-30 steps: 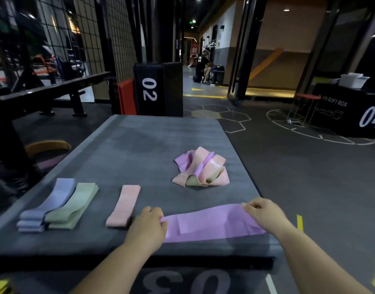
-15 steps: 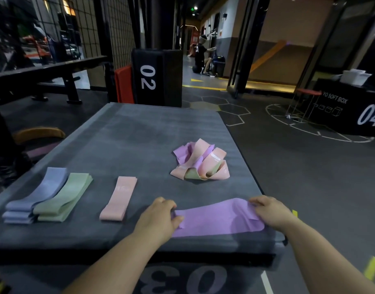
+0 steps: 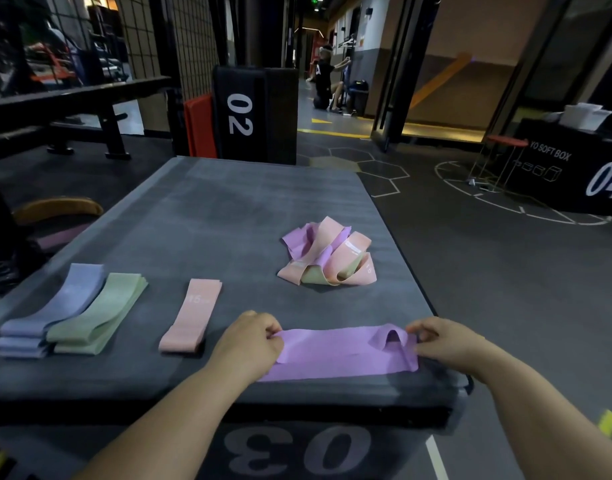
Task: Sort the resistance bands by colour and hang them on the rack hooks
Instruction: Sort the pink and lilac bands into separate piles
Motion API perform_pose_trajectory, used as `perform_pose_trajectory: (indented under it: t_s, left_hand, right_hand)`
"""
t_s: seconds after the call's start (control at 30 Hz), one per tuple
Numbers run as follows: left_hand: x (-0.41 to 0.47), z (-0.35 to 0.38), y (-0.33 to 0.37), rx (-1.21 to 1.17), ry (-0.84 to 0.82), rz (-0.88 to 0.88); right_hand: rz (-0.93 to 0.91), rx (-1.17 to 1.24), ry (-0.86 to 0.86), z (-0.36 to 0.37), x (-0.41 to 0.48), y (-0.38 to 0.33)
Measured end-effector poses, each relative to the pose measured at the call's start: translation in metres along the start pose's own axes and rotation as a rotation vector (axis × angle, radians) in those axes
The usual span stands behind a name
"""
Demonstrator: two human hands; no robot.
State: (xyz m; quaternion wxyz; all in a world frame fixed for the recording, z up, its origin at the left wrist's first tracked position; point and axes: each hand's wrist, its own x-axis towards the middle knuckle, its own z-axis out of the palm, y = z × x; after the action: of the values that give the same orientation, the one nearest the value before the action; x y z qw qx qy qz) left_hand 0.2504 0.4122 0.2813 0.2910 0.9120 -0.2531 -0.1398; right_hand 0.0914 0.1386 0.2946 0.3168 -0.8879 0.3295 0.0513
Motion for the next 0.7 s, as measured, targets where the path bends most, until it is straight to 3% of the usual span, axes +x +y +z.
perform_pose_trajectory:
  t_s: [0.2, 0.43, 0.6, 0.7]
  left_hand:
    - [0.001, -0.008, -0.004, 0.104, 0.024, 0.0]
    - [0.002, -0.012, -0.006, -0.097, 0.044, -0.04]
    - [0.002, -0.009, -0.006, -0.338, 0.054, -0.039]
    - [0.002, -0.005, -0.009, -0.396, 0.052, -0.056]
  right_hand:
    - [-0.119, -0.023, 0.001, 0.005, 0.008, 0.002]
    - [-0.268, 0.838, -0.002, -0.008, -0.003, -0.013]
    - [-0.276, 1.075, 0.125, -0.018, -0.005, -0.011]
    - [-0.271, 1.047, 0.151, -0.023, -0.004, -0.005]
